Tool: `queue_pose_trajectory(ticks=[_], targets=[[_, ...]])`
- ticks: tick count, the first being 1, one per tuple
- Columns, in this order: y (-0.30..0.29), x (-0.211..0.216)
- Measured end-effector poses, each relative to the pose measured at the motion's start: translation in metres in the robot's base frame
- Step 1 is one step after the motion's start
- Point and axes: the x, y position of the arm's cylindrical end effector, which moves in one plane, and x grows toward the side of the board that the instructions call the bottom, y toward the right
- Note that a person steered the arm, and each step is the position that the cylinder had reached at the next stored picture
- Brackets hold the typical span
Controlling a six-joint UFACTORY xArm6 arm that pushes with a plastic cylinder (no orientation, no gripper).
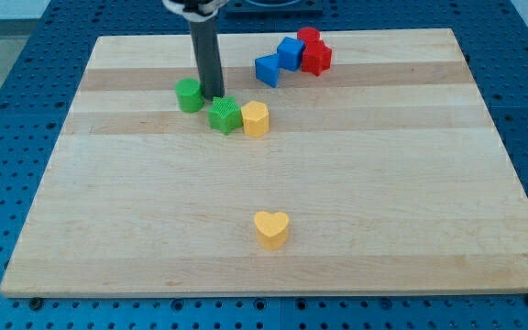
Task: Move the green circle diagonally to the top left of heart
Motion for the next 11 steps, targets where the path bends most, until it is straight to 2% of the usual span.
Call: queue_pose_trajectory(ticks=[2,4,5,7,8,9,10,11], targets=[[-0.015,-0.044],[-0.039,0.055],[-0.040,0.055],[-0.096,0.085],[-0.065,0.098],[0.001,0.097],[-0.037,0.122],[-0.110,0.156]])
